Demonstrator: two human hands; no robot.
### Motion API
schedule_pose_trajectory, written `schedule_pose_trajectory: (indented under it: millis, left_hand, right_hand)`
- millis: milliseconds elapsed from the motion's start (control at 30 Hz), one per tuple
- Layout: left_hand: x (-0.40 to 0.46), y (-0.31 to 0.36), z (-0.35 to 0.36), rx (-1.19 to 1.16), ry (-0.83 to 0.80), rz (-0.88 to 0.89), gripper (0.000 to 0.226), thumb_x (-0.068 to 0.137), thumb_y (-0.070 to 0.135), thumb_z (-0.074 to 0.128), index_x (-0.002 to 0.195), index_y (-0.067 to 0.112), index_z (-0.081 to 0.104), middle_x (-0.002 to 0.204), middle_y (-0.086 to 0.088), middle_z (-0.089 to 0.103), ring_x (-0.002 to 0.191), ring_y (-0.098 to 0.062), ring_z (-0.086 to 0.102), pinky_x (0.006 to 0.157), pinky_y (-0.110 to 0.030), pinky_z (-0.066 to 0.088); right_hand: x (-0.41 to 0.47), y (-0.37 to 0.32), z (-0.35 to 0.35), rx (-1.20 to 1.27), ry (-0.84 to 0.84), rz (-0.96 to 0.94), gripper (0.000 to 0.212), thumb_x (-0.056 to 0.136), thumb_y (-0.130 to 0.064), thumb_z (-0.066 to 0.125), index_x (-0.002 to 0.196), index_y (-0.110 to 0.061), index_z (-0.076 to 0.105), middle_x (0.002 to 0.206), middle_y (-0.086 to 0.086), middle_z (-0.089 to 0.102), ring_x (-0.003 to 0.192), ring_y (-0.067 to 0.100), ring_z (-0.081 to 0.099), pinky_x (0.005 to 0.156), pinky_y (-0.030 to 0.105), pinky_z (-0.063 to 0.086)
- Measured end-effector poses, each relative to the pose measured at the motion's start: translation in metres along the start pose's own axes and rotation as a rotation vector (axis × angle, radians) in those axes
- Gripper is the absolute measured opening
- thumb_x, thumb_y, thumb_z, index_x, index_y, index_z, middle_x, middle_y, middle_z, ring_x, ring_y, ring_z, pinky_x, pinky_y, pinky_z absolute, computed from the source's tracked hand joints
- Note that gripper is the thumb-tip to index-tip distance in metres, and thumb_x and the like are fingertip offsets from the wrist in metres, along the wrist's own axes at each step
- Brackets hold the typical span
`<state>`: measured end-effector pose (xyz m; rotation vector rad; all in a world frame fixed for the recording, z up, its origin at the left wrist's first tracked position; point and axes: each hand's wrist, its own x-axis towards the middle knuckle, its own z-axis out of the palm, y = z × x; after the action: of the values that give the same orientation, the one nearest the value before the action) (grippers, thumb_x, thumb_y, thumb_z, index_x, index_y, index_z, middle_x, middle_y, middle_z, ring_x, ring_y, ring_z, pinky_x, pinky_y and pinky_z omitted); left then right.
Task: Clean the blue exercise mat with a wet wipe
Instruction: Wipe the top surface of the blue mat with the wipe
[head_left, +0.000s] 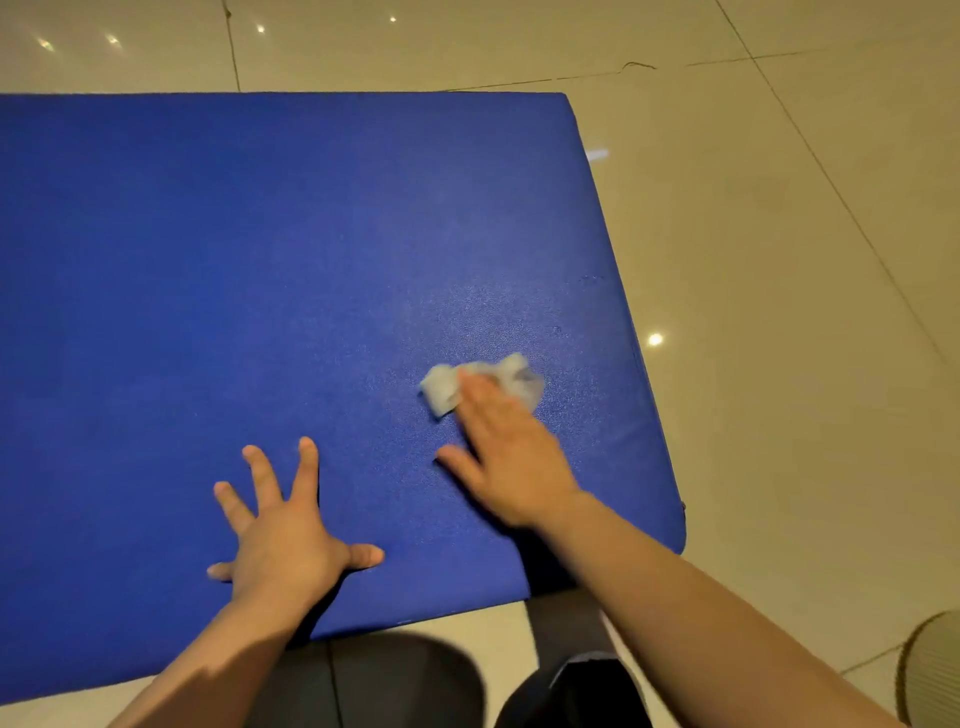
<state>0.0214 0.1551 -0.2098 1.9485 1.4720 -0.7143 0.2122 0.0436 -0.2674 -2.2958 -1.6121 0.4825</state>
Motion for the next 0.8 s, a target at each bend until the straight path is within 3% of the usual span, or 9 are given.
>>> schedule_pose_trajectory:
  millis: [133, 233, 267, 333, 467, 533, 600, 667, 800]
  left_hand:
    - [0.0, 0.002, 0.003, -0.046, 0.005, -0.01, 0.133, 0.063, 0.045, 0.088, 0.151, 0.042, -0.012, 0.154, 0.006, -0.037, 0.144, -0.032, -0.026, 0.099, -0.076, 0.024]
    - [0.002, 0.002, 0.003, -0.059, -0.006, -0.018, 0.134, 0.064, 0.043, 0.089, 0.151, 0.042, -0.013, 0.153, 0.006, -0.039, 0.143, -0.032, -0.029, 0.099, -0.077, 0.021]
    - [0.003, 0.002, 0.003, -0.063, -0.009, -0.024, 0.134, 0.064, 0.042, 0.089, 0.151, 0.042, -0.013, 0.152, 0.006, -0.04, 0.143, -0.032, -0.029, 0.1, -0.077, 0.02]
    - [0.003, 0.001, 0.003, -0.066, -0.012, -0.036, 0.134, 0.064, 0.042, 0.089, 0.151, 0.042, -0.014, 0.151, 0.007, -0.041, 0.143, -0.032, -0.03, 0.1, -0.077, 0.02]
    - [0.004, 0.002, 0.003, -0.061, -0.019, -0.052, 0.134, 0.064, 0.043, 0.089, 0.151, 0.043, -0.014, 0.15, 0.007, -0.043, 0.143, -0.033, -0.03, 0.1, -0.076, 0.022]
    - [0.005, 0.002, 0.003, -0.071, -0.026, -0.054, 0.134, 0.063, 0.041, 0.089, 0.151, 0.043, -0.012, 0.15, 0.008, -0.043, 0.143, -0.033, -0.031, 0.1, -0.076, 0.022]
    - [0.005, 0.002, 0.002, -0.071, -0.027, -0.067, 0.134, 0.063, 0.042, 0.089, 0.151, 0.043, -0.013, 0.15, 0.008, -0.044, 0.142, -0.032, -0.031, 0.1, -0.076, 0.022]
    - [0.006, 0.003, 0.001, -0.066, -0.034, -0.077, 0.135, 0.063, 0.043, 0.089, 0.151, 0.043, -0.014, 0.149, 0.009, -0.044, 0.142, -0.032, -0.032, 0.1, -0.076, 0.022]
    - [0.008, 0.004, 0.002, -0.062, -0.042, -0.091, 0.135, 0.062, 0.043, 0.089, 0.15, 0.043, -0.014, 0.149, 0.008, -0.045, 0.142, -0.032, -0.032, 0.101, -0.076, 0.022]
  right_hand:
    - [0.003, 0.084, -0.044, -0.023, 0.119, 0.349, 0.074, 0.092, -0.061, 0.024, 0.15, -0.016, 0.031, 0.156, 0.004, 0.031, 0.143, 0.022, 0.026, 0.116, 0.042, 0.029]
    - [0.012, 0.099, -0.054, 0.074, 0.178, 0.516, 0.074, 0.095, -0.061, 0.024, 0.153, -0.015, 0.025, 0.161, 0.004, 0.021, 0.148, 0.018, 0.016, 0.121, 0.039, 0.017]
    - [0.015, 0.087, -0.054, 0.11, 0.188, 0.491, 0.07, 0.096, -0.058, 0.028, 0.149, -0.013, 0.031, 0.158, 0.004, 0.026, 0.146, 0.019, 0.021, 0.12, 0.039, 0.019]
    - [0.02, 0.048, -0.046, 0.142, 0.126, 0.237, 0.061, 0.094, -0.052, 0.035, 0.136, -0.01, 0.045, 0.146, 0.006, 0.041, 0.136, 0.021, 0.034, 0.117, 0.037, 0.025]
    - [0.029, -0.041, 0.005, 0.127, -0.171, -0.305, 0.068, 0.095, -0.044, 0.047, 0.145, 0.001, 0.038, 0.156, 0.018, 0.032, 0.146, 0.028, 0.023, 0.121, 0.036, 0.012]
    - [0.035, -0.064, 0.026, 0.119, -0.198, -0.395, 0.065, 0.096, -0.038, 0.053, 0.144, 0.003, 0.04, 0.154, 0.018, 0.034, 0.145, 0.03, 0.026, 0.121, 0.039, 0.013]
    - [0.043, -0.062, 0.031, 0.066, -0.162, -0.409, 0.063, 0.097, -0.042, 0.043, 0.143, 0.001, 0.043, 0.153, 0.014, 0.037, 0.144, 0.028, 0.03, 0.12, 0.041, 0.02]
    - [0.052, -0.046, 0.019, 0.031, -0.124, -0.302, 0.069, 0.095, -0.049, 0.033, 0.145, -0.002, 0.043, 0.154, 0.012, 0.037, 0.144, 0.027, 0.031, 0.118, 0.043, 0.026]
    - [0.071, 0.029, -0.028, 0.069, 0.082, 0.159, 0.069, 0.091, -0.055, 0.024, 0.141, -0.013, 0.045, 0.154, 0.006, 0.034, 0.141, 0.021, 0.028, 0.11, 0.039, 0.031]
